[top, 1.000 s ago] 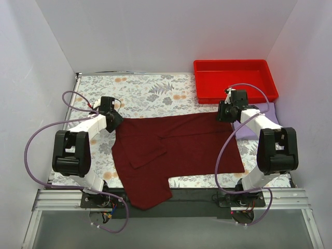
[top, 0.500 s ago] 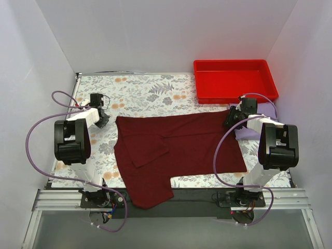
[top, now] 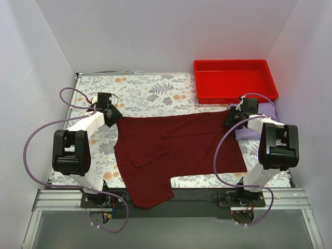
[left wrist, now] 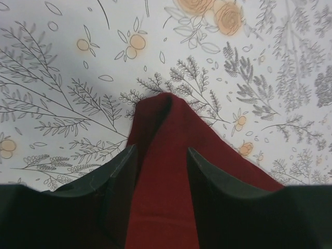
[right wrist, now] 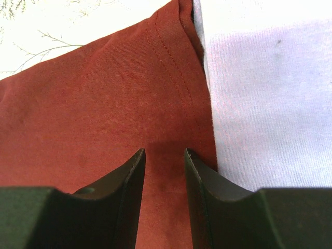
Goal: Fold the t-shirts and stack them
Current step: Fold the tshirt
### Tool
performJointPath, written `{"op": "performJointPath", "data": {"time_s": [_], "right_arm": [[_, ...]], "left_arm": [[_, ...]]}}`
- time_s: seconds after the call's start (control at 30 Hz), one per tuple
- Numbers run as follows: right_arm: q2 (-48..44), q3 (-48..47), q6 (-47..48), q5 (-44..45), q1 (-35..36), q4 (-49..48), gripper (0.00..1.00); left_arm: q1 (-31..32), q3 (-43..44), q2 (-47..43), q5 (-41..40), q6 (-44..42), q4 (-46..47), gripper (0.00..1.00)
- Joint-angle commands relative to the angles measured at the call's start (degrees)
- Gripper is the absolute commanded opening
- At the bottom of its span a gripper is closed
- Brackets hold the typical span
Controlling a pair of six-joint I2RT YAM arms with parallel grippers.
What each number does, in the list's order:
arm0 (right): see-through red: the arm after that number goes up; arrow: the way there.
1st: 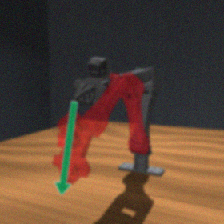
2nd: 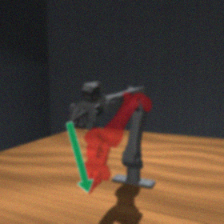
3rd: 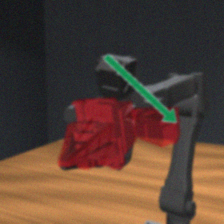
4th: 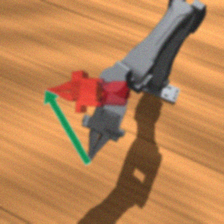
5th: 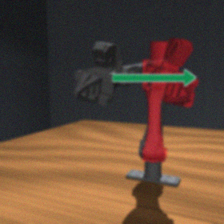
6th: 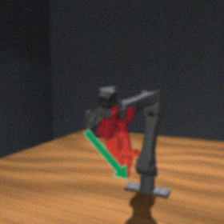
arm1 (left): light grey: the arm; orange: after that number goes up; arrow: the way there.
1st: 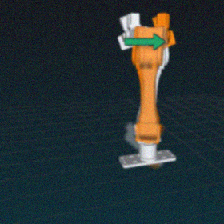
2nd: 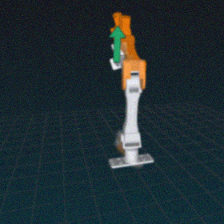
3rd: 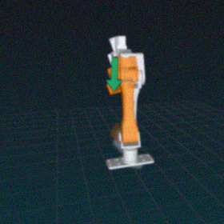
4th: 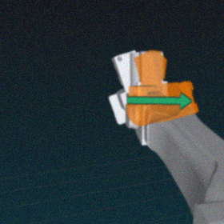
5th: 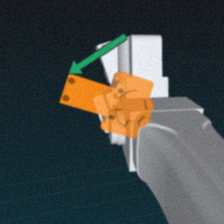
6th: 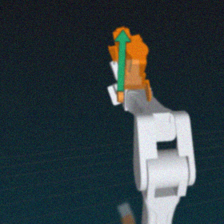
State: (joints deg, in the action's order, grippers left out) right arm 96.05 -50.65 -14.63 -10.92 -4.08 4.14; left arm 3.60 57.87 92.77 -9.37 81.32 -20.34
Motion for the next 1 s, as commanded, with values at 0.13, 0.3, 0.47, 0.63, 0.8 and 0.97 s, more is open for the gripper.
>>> {"op": "performJointPath", "data": {"time_s": [0.13,0.3,0.47,0.63,0.8,0.97], "right_arm": [[0.5,1.0,0.9,-0.4,-0.3,0.0,0.42],[0.5,1.7,0.9,0.7,-0.3,0.0,0.42],[1.1,2.3,0.5,1.7,-0.2,0.0,0.42],[-0.9,2.4,0.4,1.6,-0.2,0.0,0.41],[-2.1,0.0,1.4,-3.7,0.5,-0.1,0.41],[-3.2,-2.3,0.7,-8.6,1.0,-3.2,0.41]], "left_arm": [[2.2,2.2,7.8,-0.1,0.8,0.2,0.30],[0.3,4.9,10.5,-9.6,0.9,-3.2,0.00],[-6.2,6.8,11.9,-13.7,-2.6,-4.2,0.00],[-7.1,9.8,14.7,-14.0,-5.0,-4.4,0.00],[-6.8,9.4,15.1,-9.6,-6.3,-2.5,0.11],[-6.1,9.0,13.7,-8.6,-7.2,-1.2,0.15]]}}
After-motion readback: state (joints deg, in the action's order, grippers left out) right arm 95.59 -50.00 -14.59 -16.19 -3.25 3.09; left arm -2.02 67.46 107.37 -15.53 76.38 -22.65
